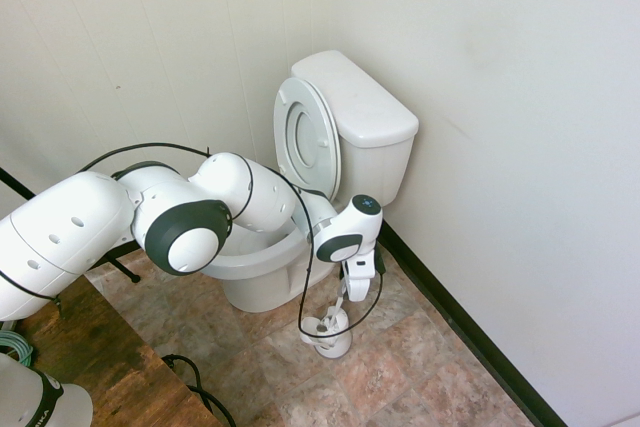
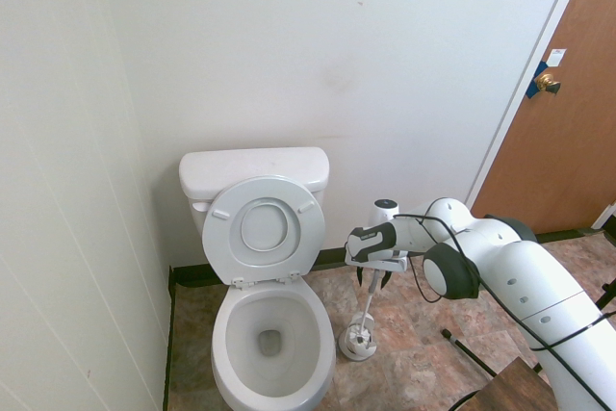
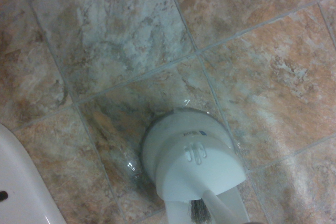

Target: Clean the toilet

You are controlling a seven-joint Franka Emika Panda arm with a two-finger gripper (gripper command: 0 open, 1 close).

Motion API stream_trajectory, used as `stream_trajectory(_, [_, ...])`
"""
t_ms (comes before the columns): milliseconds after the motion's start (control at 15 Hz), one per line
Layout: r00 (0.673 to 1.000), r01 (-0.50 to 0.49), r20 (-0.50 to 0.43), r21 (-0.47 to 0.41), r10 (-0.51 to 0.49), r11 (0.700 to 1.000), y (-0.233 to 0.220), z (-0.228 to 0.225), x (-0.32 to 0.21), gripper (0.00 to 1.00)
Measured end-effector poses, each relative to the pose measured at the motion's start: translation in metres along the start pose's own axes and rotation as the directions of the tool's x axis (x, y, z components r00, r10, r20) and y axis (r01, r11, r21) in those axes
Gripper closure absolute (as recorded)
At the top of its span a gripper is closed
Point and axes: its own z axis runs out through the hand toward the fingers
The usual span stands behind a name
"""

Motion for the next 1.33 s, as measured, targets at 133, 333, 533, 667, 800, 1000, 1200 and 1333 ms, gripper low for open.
stream_trajectory(133, [1.0,-0.003,0.0,0.0,0.003,1.0,0.001,0.0,0.002,1.0])
stream_trajectory(333, [1.0,-0.006,0.0,0.0,0.006,1.0,0.001,0.0,0.005,1.0])
stream_trajectory(533, [1.0,-0.006,0.0,0.001,0.006,1.0,0.002,0.0,0.006,1.0])
stream_trajectory(667, [1.0,0.0,0.0,0.006,0.0,1.0,0.001,-0.001,0.005,1.0])
stream_trajectory(800, [1.0,0.016,-0.008,0.025,-0.016,1.0,0.003,0.0,0.003,1.0])
stream_trajectory(1000, [0.999,0.04,-0.038,0.071,-0.037,0.997,0.022,0.001,-0.006,1.0])
stream_trajectory(1200, [0.998,0.05,-0.049,0.114,-0.044,0.992,0.047,0.002,-0.013,1.0])
stream_trajectory(1333, [0.998,0.052,-0.051,0.142,-0.045,0.988,0.066,0.002,-0.02,1.0])
